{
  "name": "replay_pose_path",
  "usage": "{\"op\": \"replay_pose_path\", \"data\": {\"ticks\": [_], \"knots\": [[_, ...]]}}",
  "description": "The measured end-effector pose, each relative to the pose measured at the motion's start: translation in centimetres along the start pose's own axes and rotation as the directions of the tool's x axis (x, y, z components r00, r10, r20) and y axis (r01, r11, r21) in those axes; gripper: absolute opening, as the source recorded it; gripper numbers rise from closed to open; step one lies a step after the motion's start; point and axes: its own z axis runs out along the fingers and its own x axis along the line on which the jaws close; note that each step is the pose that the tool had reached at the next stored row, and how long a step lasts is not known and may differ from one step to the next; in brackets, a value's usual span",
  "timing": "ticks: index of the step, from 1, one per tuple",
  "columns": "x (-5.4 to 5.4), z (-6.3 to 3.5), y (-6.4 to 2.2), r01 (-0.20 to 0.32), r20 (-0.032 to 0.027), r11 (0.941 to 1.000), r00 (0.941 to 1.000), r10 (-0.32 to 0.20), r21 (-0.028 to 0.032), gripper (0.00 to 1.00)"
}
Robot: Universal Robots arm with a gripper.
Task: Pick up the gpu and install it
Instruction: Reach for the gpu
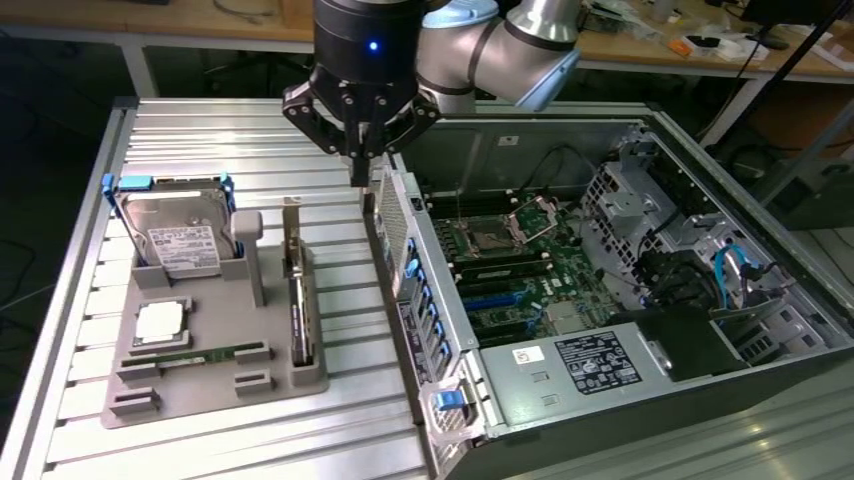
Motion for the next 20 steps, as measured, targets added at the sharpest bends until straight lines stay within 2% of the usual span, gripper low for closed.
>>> {"op": "replay_pose_path", "data": {"ticks": [20], "knots": [[2.0,0.19,-0.16,0.000,0.0007,1.0000,1.0000,0.000,0.0003,0.11]]}}
